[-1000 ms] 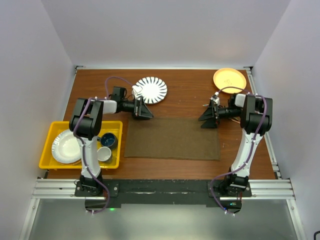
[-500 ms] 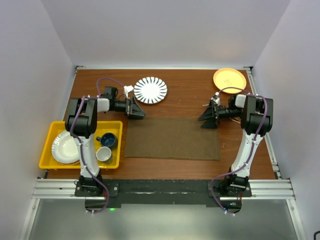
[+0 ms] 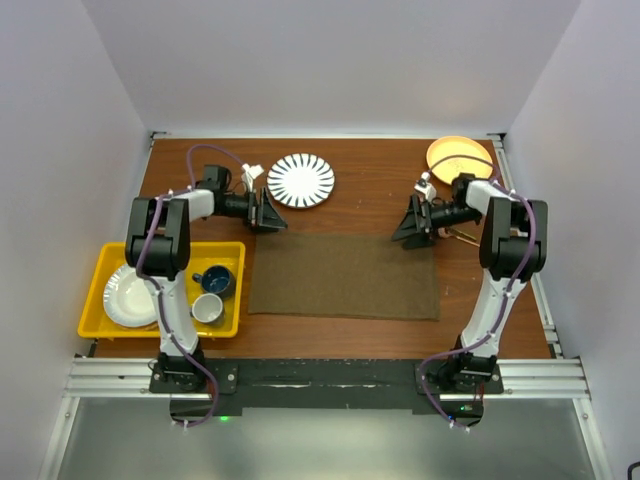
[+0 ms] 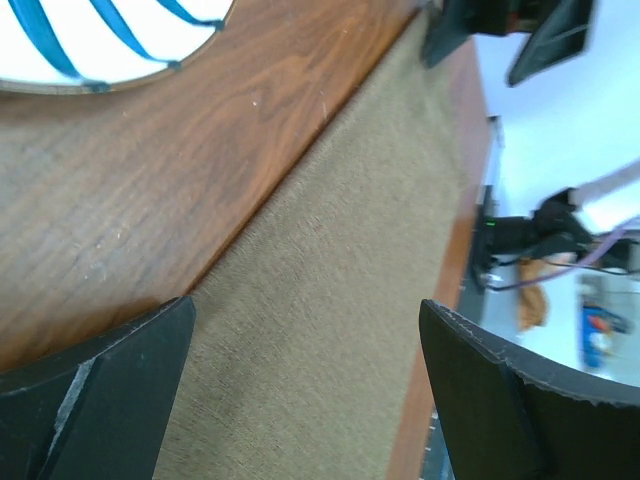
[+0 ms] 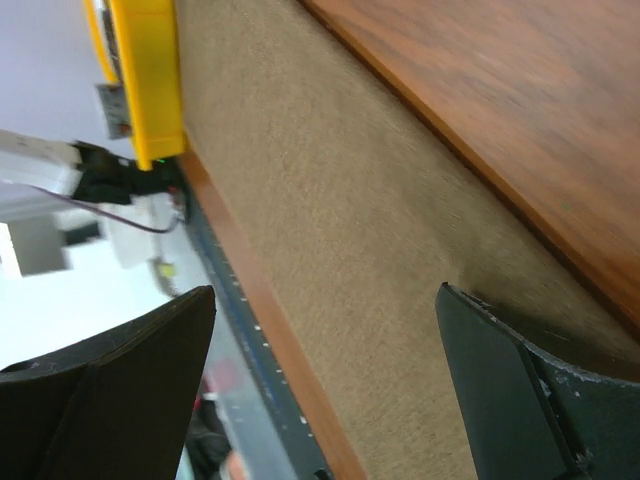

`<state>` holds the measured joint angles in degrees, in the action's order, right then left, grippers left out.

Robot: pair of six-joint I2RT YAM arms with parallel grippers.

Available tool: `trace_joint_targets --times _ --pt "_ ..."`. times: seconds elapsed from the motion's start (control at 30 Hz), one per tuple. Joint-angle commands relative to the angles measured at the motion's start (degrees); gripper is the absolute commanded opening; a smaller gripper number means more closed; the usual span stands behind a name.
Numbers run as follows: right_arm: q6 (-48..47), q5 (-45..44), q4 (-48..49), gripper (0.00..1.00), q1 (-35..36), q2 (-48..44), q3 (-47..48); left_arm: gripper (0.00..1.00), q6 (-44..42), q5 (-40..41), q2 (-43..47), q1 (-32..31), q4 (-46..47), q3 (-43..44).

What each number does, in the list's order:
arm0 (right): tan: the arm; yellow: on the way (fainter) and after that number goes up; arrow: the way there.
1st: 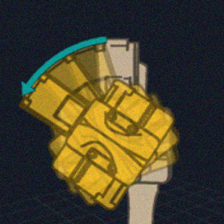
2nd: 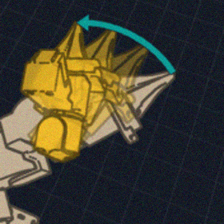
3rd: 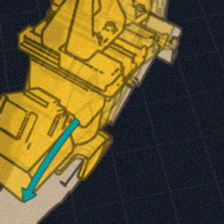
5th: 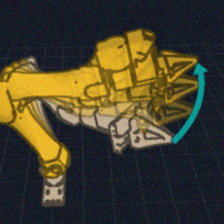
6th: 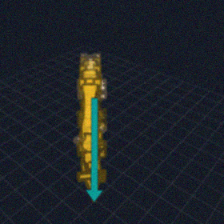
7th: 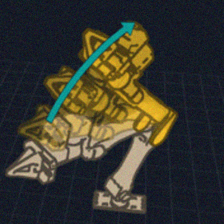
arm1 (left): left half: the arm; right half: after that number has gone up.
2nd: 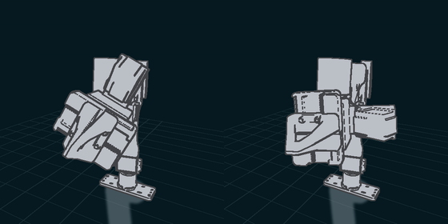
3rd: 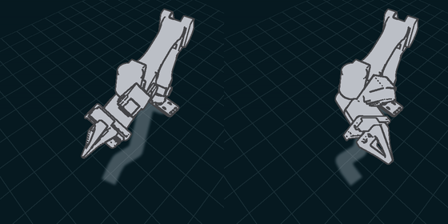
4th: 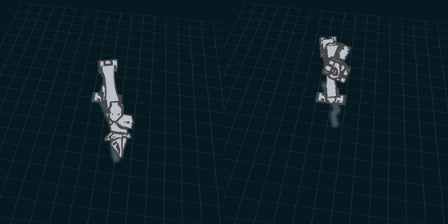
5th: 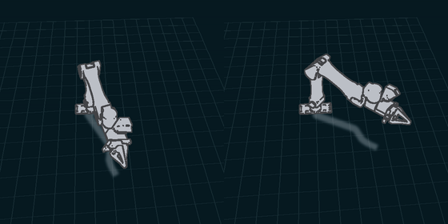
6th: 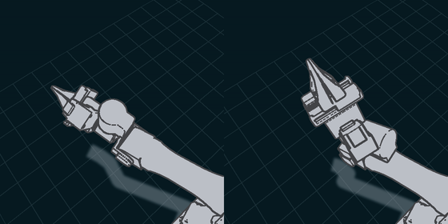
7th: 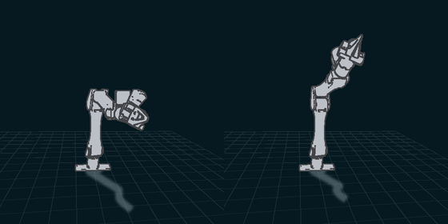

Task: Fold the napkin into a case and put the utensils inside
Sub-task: Smooth out the rectangle-folded napkin at the center of the board, then pick up the rectangle-folded napkin from the center of the board.

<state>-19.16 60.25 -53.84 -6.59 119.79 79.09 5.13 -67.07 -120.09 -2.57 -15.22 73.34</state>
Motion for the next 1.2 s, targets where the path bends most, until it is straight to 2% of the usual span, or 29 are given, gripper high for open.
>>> trace_joint_targets --times 0.0,0.1,0.17,0.23,0.3,0.33,0.4,0.47,0.5,0.53,0.57,0.7,0.9,1.17 --pt "2.80 -3.99 3.65 0.95 3.95 -9.47 3.35 1.00 -4.77 5.88 8.90 -2.53 -0.95 1.99" --pt "6.85 -7.24 5.94 0.94 4.30 -14.73 2.65 1.00 -7.76 12.47 14.08 -3.76 0.28 0.41" --pt "9.13 -13.12 6.29 0.91 4.39 -17.29 1.78 1.00 -10.47 18.27 17.78 -4.90 0.03 -0.56" --pt "12.47 -22.58 7.61 0.88 4.39 -21.16 0.28 1.00 -16.42 23.53 21.11 -7.35 -3.04 -0.74" --pt "12.30 -27.71 6.57 0.92 4.39 -24.49 -1.83 1.00 -20.57 26.89 23.23 -10.68 -4.81 -1.70" --pt "12.82 -33.65 6.56 0.94 4.39 -25.64 -2.62 0.99 -23.90 29.34 25.15 -11.66 -6.21 -2.41" --pt "13.79 -38.34 5.69 0.93 4.13 -27.58 -4.99 0.94 -26.56 31.90 26.75 -14.99 -7.27 -4.69" --pt "12.74 -42.91 3.84 0.87 4.13 -27.94 -6.40 0.83 -30.51 35.06 28.59 -17.28 -8.50 -7.49" --pt "11.96 -43.72 2.44 0.84 4.04 -28.03 -7.10 0.79 -31.74 36.21 28.95 -19.82 -8.94 -8.29" --pt "11.52 -44.42 2.08 0.81 4.04 -28.12 -8.59 0.69 -33.67 38.74 29.39 -21.06 -9.56 -9.00" --pt "11.60 -45.73 1.73 0.74 4.04 -27.94 -9.21 0.65 -34.12 39.99 29.48 -22.21 -9.74 -10.31" --pt "11.86 -47.94 2.16 0.62 4.04 -25.49 -10.80 0.54 -33.87 43.95 29.31 -26.08 -9.12 -12.17" --pt "14.41 -52.15 4.80 0.52 4.22 -22.58 -12.64 0.53 -30.71 43.87 28.25 -26.52 -7.37 -12.43" --pt "15.38 -54.18 8.40 0.45 4.39 -20.21 -16.95 0.55 -29.56 43.95 28.69 -26.52 -6.40 -12.78"
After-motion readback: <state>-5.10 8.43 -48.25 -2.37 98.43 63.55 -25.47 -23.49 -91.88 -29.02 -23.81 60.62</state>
